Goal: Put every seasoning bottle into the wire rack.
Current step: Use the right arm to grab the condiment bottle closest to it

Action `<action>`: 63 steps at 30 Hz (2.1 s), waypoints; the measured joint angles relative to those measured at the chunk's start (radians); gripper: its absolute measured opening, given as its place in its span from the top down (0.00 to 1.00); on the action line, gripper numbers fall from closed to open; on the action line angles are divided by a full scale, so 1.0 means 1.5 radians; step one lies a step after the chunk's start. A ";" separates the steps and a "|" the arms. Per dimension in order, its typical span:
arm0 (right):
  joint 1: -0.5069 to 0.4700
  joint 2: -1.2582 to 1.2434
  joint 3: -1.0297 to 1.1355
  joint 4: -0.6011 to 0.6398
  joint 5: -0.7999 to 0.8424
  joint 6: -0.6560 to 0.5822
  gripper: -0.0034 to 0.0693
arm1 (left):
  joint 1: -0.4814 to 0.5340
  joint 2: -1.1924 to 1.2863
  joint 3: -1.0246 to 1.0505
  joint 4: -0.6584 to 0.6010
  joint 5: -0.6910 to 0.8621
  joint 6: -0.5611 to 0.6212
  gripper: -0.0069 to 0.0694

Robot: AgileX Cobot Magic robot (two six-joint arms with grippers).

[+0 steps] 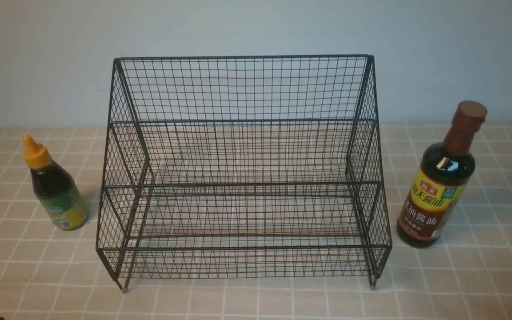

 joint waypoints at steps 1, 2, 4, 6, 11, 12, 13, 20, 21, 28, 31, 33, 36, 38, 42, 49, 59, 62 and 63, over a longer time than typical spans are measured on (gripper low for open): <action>0.000 0.000 0.000 0.000 0.000 0.000 0.97 | 0.000 0.000 0.000 0.000 0.000 0.000 0.92; 0.000 0.000 0.000 0.000 0.000 0.000 0.97 | 0.000 0.000 0.000 0.000 0.000 0.000 0.92; 0.000 0.000 0.000 0.000 0.000 0.000 0.97 | 0.000 0.000 0.000 0.000 0.000 0.000 0.92; 0.000 0.000 0.000 0.000 0.000 0.000 0.97 | 0.000 0.000 0.000 0.000 0.000 0.000 0.92; 0.000 0.000 0.000 0.000 0.000 0.000 0.97 | 0.000 0.000 0.000 0.000 0.000 0.000 0.92; 0.000 0.000 0.000 0.000 0.000 0.000 0.97 | 0.000 0.000 0.000 0.000 0.000 0.000 0.92; 0.000 0.000 0.000 0.000 0.000 0.000 0.97 | 0.000 0.000 0.000 0.000 0.000 0.000 0.92; 0.000 0.000 0.000 0.000 -0.001 0.000 0.97 | 0.000 0.000 0.000 0.000 0.000 0.000 0.92; 0.000 0.000 0.000 0.006 -0.007 0.000 0.97 | 0.000 0.000 0.000 0.000 0.000 0.000 0.92; 0.000 0.000 0.003 0.133 -0.156 0.000 0.97 | 0.000 0.000 0.000 0.000 0.000 0.000 0.92; 0.000 0.000 0.003 0.163 -0.184 0.000 0.97 | 0.000 0.000 0.000 0.000 0.000 0.000 0.92; 0.000 0.000 0.003 0.170 -0.191 0.000 0.97 | 0.000 0.000 0.000 0.000 0.000 0.000 0.92; 0.000 0.000 0.003 0.170 -0.193 -0.001 0.97 | 0.000 0.000 0.000 0.000 0.000 0.000 0.92; 0.000 0.000 0.003 0.167 -0.194 -0.005 0.97 | 0.000 0.000 0.000 0.000 0.000 0.000 0.92; 0.000 0.000 0.003 0.165 -0.229 -0.002 0.97 | 0.000 0.000 0.000 0.000 0.000 0.000 0.92; 0.000 0.000 -0.012 0.185 -0.329 0.078 0.96 | 0.000 0.000 0.000 0.000 0.000 0.000 0.92; 0.000 0.170 -0.168 0.063 -0.312 0.109 0.77 | 0.000 0.000 0.000 0.000 0.000 0.000 0.92; 0.000 0.247 -0.210 0.052 -0.306 0.133 0.69 | 0.000 0.000 0.000 0.000 0.000 0.000 0.92; 0.000 0.277 -0.227 0.045 -0.306 0.137 0.66 | 0.000 0.000 0.000 0.000 0.000 0.000 0.92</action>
